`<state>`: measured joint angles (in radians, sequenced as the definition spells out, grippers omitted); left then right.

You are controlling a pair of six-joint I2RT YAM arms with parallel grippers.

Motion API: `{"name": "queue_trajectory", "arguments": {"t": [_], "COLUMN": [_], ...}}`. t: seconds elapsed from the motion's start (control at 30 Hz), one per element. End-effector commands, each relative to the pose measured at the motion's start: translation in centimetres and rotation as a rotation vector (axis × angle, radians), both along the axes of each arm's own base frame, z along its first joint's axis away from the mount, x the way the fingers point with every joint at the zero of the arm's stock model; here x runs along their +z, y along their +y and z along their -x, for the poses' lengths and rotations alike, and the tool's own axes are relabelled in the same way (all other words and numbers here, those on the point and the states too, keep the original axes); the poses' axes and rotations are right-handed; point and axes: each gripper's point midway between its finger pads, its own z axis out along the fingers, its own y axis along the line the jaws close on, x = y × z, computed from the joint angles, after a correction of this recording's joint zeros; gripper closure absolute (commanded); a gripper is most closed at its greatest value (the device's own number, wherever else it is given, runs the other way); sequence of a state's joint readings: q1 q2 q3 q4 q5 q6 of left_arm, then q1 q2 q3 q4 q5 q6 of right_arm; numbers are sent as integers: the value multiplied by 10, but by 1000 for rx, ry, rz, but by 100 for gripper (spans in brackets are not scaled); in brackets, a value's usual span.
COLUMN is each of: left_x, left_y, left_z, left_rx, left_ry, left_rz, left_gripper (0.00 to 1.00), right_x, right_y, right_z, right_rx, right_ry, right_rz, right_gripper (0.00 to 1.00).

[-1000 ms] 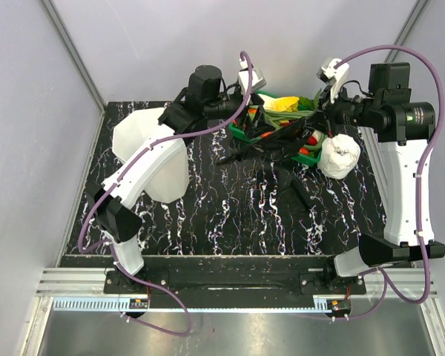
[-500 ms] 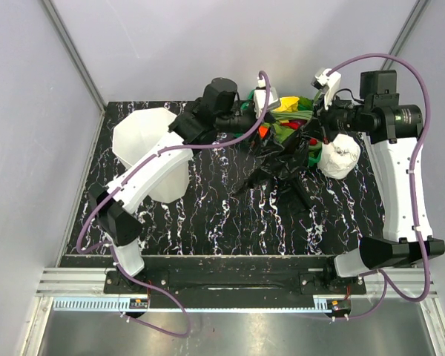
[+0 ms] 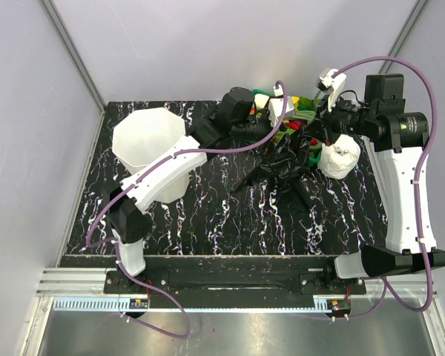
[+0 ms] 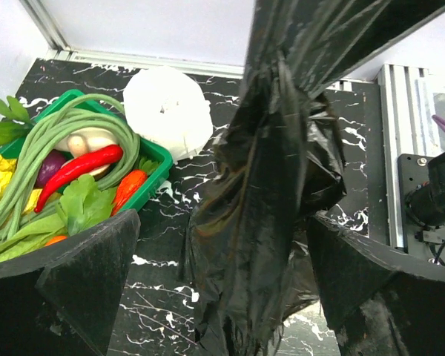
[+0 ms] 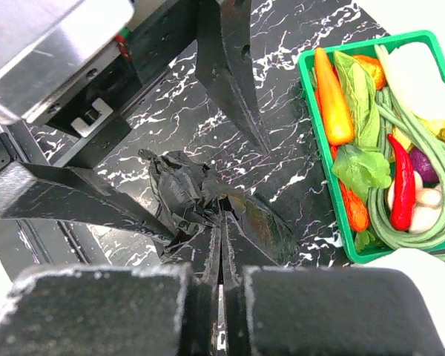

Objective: Put the trash bags into the trash bin
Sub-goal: Unfold the trash bag at the center of the board.

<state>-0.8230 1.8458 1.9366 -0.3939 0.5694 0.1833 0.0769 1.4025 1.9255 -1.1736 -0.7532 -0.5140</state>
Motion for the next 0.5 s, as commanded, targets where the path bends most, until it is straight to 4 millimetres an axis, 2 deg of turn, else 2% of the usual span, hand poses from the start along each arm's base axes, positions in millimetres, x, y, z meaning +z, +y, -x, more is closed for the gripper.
{"name": "queue_trajectory", "arguments": {"t": [0.0, 0.1, 0.17, 0.27, 0.47], "left_x": [25, 26, 33, 43, 40], "left_y": [-3, -3, -1, 4, 6], "left_z": [-12, -13, -11, -11, -15], "left_rx": [44, 43, 33, 21, 26], "left_ry": [-77, -77, -73, -46, -49], "left_rz": [56, 58, 70, 97, 91], "left_gripper": [1, 4, 8, 9, 10], "right_x": [8, 8, 6, 3, 3], "right_y": [3, 3, 2, 0, 0], "right_z": [4, 5, 6, 6, 8], "right_rx": [12, 14, 11, 3, 6], "right_ry": [-35, -41, -38, -37, -37], "right_rz": [-22, -18, -11, 0, -4], "right_gripper": [100, 100, 100, 100, 100]}}
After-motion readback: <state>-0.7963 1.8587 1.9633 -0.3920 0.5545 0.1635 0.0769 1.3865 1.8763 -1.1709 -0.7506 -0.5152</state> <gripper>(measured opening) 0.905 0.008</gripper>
